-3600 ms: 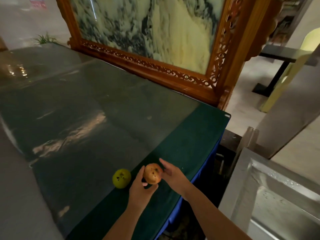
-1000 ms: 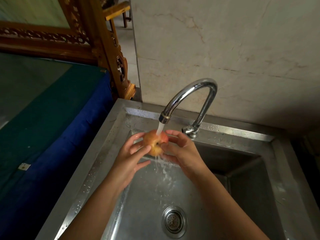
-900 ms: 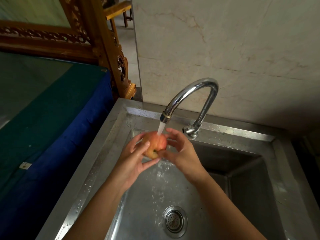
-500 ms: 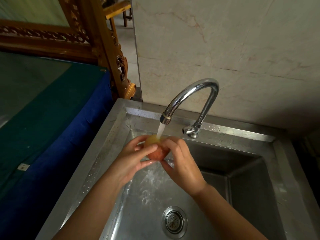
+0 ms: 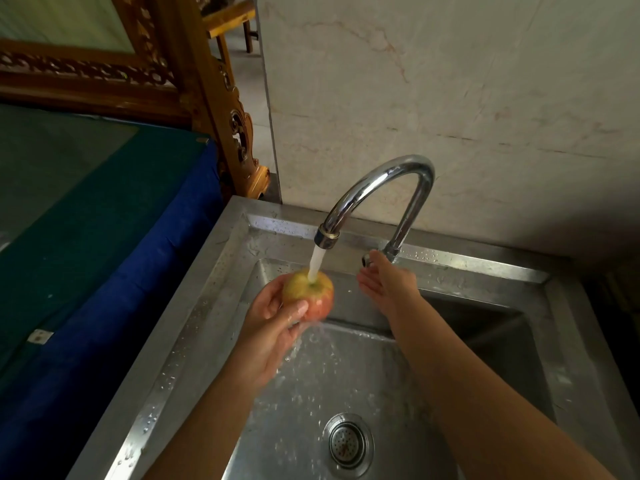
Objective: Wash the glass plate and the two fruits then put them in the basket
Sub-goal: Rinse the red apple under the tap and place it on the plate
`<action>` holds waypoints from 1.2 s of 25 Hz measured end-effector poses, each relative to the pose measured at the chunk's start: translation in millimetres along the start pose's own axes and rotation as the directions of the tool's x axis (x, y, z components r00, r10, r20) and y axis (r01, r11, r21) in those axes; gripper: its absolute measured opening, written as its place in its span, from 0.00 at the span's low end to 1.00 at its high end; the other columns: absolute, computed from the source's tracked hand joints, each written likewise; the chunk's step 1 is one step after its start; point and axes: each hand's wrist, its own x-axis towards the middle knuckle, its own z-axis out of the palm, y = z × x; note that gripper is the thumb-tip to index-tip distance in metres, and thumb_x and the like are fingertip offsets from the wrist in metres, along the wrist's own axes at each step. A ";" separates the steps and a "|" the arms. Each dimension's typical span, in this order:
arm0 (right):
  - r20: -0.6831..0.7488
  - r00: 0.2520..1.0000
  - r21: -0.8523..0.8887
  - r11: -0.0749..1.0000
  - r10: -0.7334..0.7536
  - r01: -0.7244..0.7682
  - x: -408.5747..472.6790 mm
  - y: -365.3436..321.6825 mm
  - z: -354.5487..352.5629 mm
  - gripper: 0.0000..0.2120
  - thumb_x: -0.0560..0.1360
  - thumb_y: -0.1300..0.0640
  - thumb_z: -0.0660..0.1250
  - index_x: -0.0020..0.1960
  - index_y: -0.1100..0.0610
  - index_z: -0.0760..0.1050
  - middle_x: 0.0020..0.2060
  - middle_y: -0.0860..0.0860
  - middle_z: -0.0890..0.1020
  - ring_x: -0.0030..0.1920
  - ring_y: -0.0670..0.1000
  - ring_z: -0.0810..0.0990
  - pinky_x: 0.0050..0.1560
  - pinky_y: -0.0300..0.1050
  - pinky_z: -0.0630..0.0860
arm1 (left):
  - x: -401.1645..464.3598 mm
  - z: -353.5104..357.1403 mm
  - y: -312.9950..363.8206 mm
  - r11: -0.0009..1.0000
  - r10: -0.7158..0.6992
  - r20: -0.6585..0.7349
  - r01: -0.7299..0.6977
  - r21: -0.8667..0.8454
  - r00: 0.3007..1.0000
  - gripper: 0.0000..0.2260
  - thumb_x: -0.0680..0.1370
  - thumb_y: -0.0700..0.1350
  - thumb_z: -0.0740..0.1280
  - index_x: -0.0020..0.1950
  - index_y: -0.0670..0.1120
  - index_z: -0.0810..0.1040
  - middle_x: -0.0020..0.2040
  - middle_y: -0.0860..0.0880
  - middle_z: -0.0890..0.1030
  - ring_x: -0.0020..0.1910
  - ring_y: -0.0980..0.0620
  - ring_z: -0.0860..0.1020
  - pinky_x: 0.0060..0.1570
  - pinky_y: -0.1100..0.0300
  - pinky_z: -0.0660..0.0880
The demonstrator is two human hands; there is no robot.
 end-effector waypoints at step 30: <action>0.353 0.817 -0.163 0.830 -0.456 0.534 -229.2 30.2 -106.4 0.26 0.66 0.71 0.73 0.62 0.58 0.74 0.57 0.59 0.81 0.58 0.57 0.80 0.61 0.52 0.76 | -106.8 90.7 53.6 0.789 -0.064 0.293 -0.132 0.601 0.954 0.24 0.63 0.38 0.76 0.54 0.53 0.74 0.56 0.52 0.79 0.56 0.52 0.78 0.51 0.65 0.75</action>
